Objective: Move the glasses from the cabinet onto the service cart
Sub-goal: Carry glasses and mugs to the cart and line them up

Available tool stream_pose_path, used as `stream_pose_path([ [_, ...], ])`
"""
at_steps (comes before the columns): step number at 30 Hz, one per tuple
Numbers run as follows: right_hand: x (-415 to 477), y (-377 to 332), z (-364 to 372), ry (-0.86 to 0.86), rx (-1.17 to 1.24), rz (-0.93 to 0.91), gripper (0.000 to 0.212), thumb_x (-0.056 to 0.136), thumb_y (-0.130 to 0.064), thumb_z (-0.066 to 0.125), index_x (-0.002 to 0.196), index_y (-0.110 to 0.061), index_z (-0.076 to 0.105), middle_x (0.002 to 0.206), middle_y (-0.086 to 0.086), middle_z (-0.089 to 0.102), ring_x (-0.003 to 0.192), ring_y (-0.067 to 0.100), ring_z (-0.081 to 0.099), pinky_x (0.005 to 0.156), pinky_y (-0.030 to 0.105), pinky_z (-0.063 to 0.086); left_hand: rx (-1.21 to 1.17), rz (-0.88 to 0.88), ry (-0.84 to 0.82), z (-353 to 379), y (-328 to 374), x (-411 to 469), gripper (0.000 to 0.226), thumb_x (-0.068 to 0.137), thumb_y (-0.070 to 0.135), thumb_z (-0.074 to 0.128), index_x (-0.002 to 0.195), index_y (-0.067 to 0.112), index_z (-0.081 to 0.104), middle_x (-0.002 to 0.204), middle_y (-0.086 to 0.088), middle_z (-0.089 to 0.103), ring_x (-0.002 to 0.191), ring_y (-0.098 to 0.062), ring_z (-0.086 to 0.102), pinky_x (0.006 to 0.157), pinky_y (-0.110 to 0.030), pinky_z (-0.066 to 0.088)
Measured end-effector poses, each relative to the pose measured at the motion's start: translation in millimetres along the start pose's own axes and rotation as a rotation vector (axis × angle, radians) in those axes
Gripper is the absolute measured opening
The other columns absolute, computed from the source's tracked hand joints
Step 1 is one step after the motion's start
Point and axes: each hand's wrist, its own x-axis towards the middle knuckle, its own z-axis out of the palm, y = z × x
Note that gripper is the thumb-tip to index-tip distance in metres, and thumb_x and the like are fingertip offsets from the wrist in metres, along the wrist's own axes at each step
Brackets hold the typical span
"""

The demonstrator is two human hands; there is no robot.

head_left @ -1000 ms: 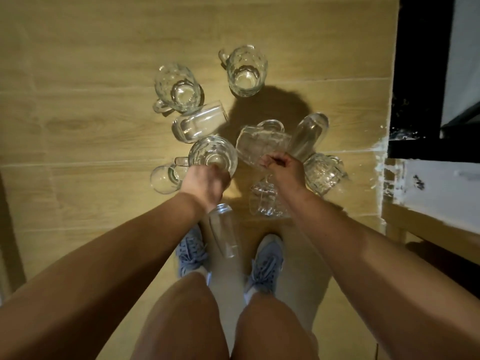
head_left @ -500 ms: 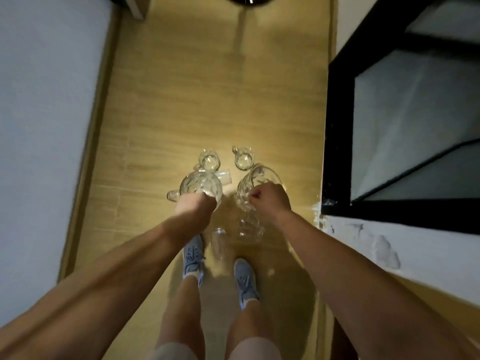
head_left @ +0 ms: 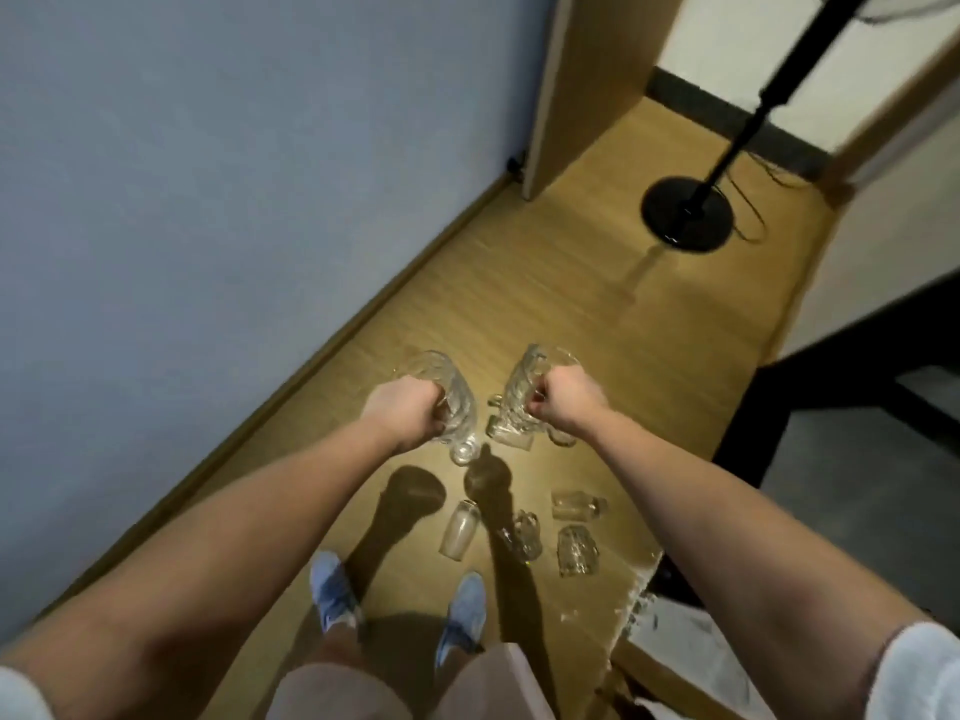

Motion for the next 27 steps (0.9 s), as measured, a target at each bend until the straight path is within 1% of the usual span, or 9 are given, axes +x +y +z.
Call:
stream_pose_path([
  [5, -17.4, -93.1, 19.4, -0.049, -0.176, -0.232, 0.020, 0.085, -0.025, 0.059, 0.066, -0.017, 0.057, 0.080, 0.009, 0.066, 0.081, 0.026, 0.065, 0.068, 0.033, 0.052, -0.258, -0.238, 0.060, 0.1, -75.1, -69.4, 0.004, 0.085, 0.027, 0.063, 0.082, 0.026, 0.061, 0.085, 0.010, 0.059, 0.085, -0.014, 0.058, 0.067, -0.025, 0.042],
  [7, -23.7, -134.5, 27.4, -0.049, -0.210, -0.327, 0.020, 0.086, -0.027, 0.059, 0.073, -0.012, 0.064, 0.082, 0.011, 0.067, 0.083, 0.028, 0.065, 0.070, 0.034, 0.053, -0.355, -0.330, 0.079, 5.6, -108.6, -100.4, 0.009, 0.082, 0.023, 0.065, 0.075, 0.025, 0.059, 0.081, 0.010, 0.060, 0.081, -0.012, 0.057, 0.071, -0.029, 0.048],
  [10, -38.1, -204.8, 40.6, -0.035, -0.247, -0.473, 0.020, 0.087, -0.028, 0.060, 0.082, -0.012, 0.069, 0.086, 0.010, 0.069, 0.085, 0.028, 0.064, 0.073, 0.034, 0.053, -0.506, -0.440, 0.148, 20.5, -164.1, -157.9, 0.009, 0.077, 0.021, 0.065, 0.073, 0.022, 0.057, 0.082, 0.000, 0.062, 0.082, -0.022, 0.062, 0.077, -0.040, 0.054],
  [13, -56.6, -273.4, 60.6, -0.022, -0.308, -0.595, 0.019, 0.085, -0.029, 0.060, 0.090, -0.015, 0.072, 0.094, 0.008, 0.070, 0.093, 0.026, 0.063, 0.078, 0.030, 0.051, -0.619, -0.581, 0.252, 37.1, -207.8, -224.0, 0.008, 0.079, 0.022, 0.069, 0.080, 0.016, 0.064, 0.086, -0.004, 0.066, 0.084, -0.020, 0.062, 0.078, -0.035, 0.052],
  [16, -85.1, -339.2, 90.1, -0.035, -0.368, -0.699, 0.020, 0.084, -0.030, 0.058, 0.093, -0.019, 0.072, 0.097, 0.005, 0.069, 0.096, 0.024, 0.062, 0.078, 0.030, 0.050, -0.720, -0.758, 0.350, 57.4, -248.2, -296.3, 0.012, 0.078, 0.025, 0.072, 0.080, 0.017, 0.063, 0.091, -0.004, 0.068, 0.090, -0.021, 0.062, 0.080, -0.031, 0.049],
  [20, -148.5, -433.0, 150.5, -0.088, -0.445, -0.857, 0.019, 0.083, -0.029, 0.056, 0.087, -0.019, 0.071, 0.092, 0.002, 0.068, 0.095, 0.023, 0.061, 0.073, 0.029, 0.050, -0.849, -0.910, 0.432, 101.6, -301.6, -414.6, 0.018, 0.075, 0.028, 0.075, 0.075, 0.021, 0.058, 0.088, -0.004, 0.069, 0.087, -0.022, 0.064, 0.078, -0.032, 0.052],
  [23, -213.1, -508.0, 195.3, -0.098, -0.475, -0.975, 0.022, 0.084, -0.029, 0.057, 0.098, -0.025, 0.073, 0.103, 0.001, 0.067, 0.101, 0.022, 0.059, 0.078, 0.030, 0.050, -0.932, -0.991, 0.500, 129.4, -333.3, -509.9, 0.016, 0.073, 0.026, 0.077, 0.075, 0.021, 0.062, 0.080, 0.000, 0.067, 0.082, -0.019, 0.064, 0.075, -0.027, 0.050],
  [25, -263.5, -560.9, 224.0, -0.124, -0.435, -1.090, 0.021, 0.083, -0.027, 0.061, 0.100, -0.027, 0.074, 0.102, 0.001, 0.070, 0.099, 0.021, 0.060, 0.080, 0.032, 0.051, -0.959, -1.072, 0.576, 146.5, -351.0, -579.7, 0.013, 0.073, 0.021, 0.076, 0.075, 0.019, 0.064, 0.074, 0.001, 0.064, 0.078, -0.018, 0.062, 0.071, -0.024, 0.048],
  [27, -310.5, -603.2, 246.1, -0.148, -0.343, -1.189, 0.017, 0.082, -0.026, 0.067, 0.097, -0.026, 0.075, 0.097, 0.001, 0.072, 0.095, 0.019, 0.063, 0.080, 0.033, 0.051, -0.978, -1.154, 0.669, 157.1, -364.3, -639.2, 0.012, 0.073, 0.016, 0.074, 0.069, 0.017, 0.063, 0.068, 0.002, 0.062, 0.073, -0.017, 0.060, 0.065, -0.022, 0.048],
])
